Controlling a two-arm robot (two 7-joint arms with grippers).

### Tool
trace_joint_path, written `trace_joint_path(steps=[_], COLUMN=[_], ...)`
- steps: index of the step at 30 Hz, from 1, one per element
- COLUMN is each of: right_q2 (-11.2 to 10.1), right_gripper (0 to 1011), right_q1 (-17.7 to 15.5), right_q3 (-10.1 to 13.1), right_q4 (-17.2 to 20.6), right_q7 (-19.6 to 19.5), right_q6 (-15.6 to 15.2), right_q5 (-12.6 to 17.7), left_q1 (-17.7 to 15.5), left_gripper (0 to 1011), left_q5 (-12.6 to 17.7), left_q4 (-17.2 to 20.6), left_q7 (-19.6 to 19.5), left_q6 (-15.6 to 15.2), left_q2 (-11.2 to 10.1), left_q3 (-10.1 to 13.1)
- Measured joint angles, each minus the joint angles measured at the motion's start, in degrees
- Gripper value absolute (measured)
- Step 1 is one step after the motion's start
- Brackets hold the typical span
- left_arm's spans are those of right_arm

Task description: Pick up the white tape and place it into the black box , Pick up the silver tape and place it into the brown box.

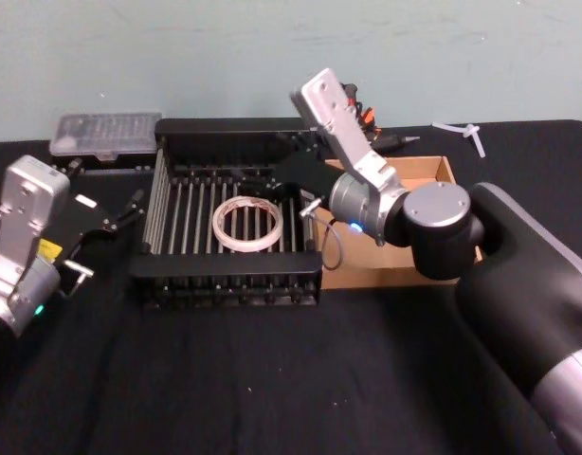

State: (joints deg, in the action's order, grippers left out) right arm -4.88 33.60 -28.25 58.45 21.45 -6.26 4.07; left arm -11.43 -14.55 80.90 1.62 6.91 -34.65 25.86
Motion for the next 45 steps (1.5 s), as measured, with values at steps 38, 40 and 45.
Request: trace_joint_path(steps=[38,40,45], right_q2=[-10.6,-10.7,-10.8], right_gripper=[1002,1002,1002], right_q1=[-16.7,-17.8,-20.2], right_q3=[17.1,17.9,19.4], right_q4=[22.8,22.9,23.1], right_q7=[-9.8,-10.2,-10.8], right_q6=[-3.2,-3.2,-2.2], right_q5=[3.6,3.4,3.0], left_q1=[0.0,0.0,0.0], left_gripper=[1001,1001,1001], left_q5=[0.0,0.0,0.0], left_q4=[0.0,0.0,0.0], left_q7=[0.0,0.0,0.0], left_q6=[0.0,0.0,0.0], left_q2=[0.0,0.0,0.0], left_q3=[0.0,0.0,0.0])
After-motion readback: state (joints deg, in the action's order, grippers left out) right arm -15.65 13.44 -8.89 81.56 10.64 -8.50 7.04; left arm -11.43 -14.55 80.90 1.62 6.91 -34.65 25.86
